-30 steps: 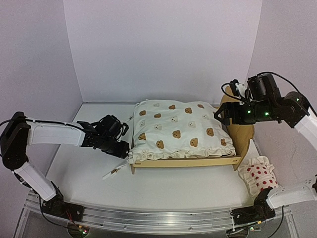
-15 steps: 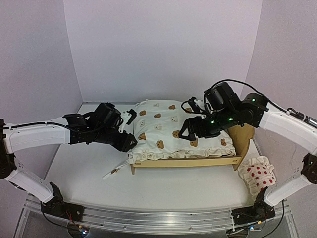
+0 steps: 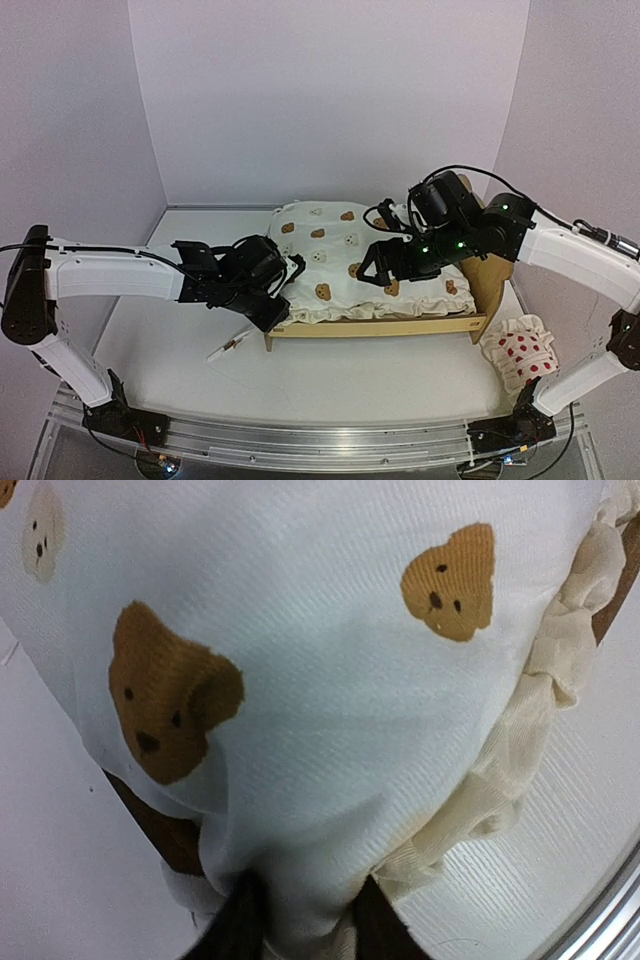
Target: Set up the pet bed
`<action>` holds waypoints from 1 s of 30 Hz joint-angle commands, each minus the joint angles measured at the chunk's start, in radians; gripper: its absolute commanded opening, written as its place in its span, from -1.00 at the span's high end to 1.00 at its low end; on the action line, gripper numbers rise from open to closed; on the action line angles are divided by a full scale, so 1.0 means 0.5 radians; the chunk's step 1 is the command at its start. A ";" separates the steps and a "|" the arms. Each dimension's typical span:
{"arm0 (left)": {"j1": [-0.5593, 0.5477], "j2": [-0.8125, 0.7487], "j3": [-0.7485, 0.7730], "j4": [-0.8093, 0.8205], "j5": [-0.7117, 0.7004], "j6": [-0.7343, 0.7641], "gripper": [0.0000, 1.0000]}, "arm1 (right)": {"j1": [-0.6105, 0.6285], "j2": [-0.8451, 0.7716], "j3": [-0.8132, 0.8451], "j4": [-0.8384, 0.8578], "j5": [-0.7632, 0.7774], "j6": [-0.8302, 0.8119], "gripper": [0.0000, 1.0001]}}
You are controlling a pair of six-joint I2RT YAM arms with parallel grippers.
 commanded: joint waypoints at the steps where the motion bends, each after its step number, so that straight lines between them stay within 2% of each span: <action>1: -0.010 0.022 0.161 0.008 -0.070 0.008 0.71 | 0.002 -0.078 -0.039 0.057 -0.026 0.023 -0.79; 3: -0.012 0.037 0.223 0.030 -0.065 0.016 0.88 | 0.001 -0.075 -0.052 0.067 -0.042 0.022 -0.79; 6: -0.012 0.045 0.332 0.099 -0.028 0.011 0.99 | 0.000 -0.076 -0.086 0.110 -0.092 0.026 -0.78; 11: -0.012 0.078 0.560 0.191 0.060 -0.027 1.00 | 0.001 -0.089 -0.195 0.350 -0.247 0.133 -0.78; 15: -0.012 0.163 0.726 0.230 0.185 -0.062 1.00 | 0.009 -0.070 -0.392 0.822 -0.433 0.347 -0.77; 18: -0.012 0.207 0.804 0.272 0.263 -0.098 1.00 | 0.038 -0.003 -0.435 1.052 -0.490 0.413 -0.77; 25: -0.010 0.245 0.876 0.318 0.289 -0.192 1.00 | 0.114 0.208 -0.344 1.263 -0.455 0.376 -0.77; 30: -0.009 0.169 0.828 0.361 0.218 -0.249 1.00 | 0.163 0.256 -0.392 1.394 -0.200 0.320 -0.72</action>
